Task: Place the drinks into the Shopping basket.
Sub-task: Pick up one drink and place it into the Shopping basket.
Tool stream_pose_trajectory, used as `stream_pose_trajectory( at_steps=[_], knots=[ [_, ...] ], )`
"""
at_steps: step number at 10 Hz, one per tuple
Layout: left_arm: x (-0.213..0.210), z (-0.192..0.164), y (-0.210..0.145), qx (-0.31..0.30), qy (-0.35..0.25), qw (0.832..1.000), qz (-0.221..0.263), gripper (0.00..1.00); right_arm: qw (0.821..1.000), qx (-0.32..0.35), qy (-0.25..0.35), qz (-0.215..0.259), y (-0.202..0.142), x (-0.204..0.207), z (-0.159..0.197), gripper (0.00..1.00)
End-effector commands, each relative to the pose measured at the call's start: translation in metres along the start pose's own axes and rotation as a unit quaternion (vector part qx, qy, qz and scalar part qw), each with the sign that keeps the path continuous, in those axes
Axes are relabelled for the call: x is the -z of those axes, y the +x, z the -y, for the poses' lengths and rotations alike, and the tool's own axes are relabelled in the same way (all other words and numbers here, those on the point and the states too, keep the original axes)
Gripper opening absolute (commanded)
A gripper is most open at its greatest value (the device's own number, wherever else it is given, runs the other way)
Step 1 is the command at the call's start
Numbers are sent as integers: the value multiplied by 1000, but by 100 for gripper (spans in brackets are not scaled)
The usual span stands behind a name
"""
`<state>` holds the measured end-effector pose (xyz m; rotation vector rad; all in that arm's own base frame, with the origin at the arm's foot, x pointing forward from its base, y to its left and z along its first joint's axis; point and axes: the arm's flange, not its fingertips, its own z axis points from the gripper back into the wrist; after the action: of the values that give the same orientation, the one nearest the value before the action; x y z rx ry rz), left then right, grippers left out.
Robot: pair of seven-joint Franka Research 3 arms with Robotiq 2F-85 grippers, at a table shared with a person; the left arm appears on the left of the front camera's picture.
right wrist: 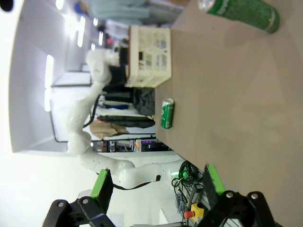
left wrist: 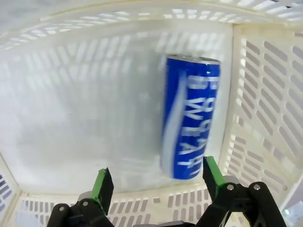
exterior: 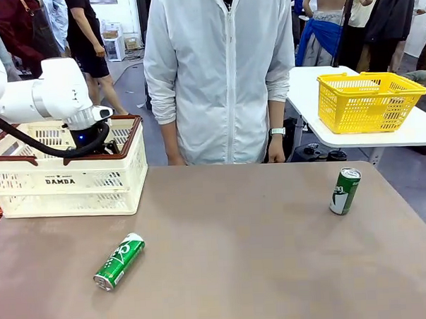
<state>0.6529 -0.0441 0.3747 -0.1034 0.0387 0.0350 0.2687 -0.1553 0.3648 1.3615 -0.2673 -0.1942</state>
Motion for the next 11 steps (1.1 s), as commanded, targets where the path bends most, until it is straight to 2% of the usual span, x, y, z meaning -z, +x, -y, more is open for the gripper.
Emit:
stream_pose_trajectory(
  at_steps=[1, 3, 4, 6, 7, 9, 11],
  knots=[
    [-26, -6, -15, 4, -18, 1000, 14, 100, 1000, 9, -4, -8, -1, -3, -5, 100],
    [-92, -25, -55, 26, -77, 995, 50, 100, 1000, 9, -4, -8, -1, -3, -5, 100],
    [-128, -38, -81, 23, -95, 994, 46, 100, 1000, 9, -4, -8, -1, -3, -5, 100],
    [-178, -58, -151, 76, -176, 979, 72, 100, 1000, 9, -4, -8, -1, -3, -5, 100],
    [-191, -70, -191, 114, -237, 962, 73, 100, 1000, 9, -4, -8, -1, -3, -5, 100],
    [-192, -96, -254, 85, -369, 922, 82, 100, 1000, 9, -4, -8, -1, -3, -5, 100],
    [-169, -129, -312, 107, -450, 885, 62, 100, 1000, 9, -4, -8, -1, -3, -5, 100]
  ],
)
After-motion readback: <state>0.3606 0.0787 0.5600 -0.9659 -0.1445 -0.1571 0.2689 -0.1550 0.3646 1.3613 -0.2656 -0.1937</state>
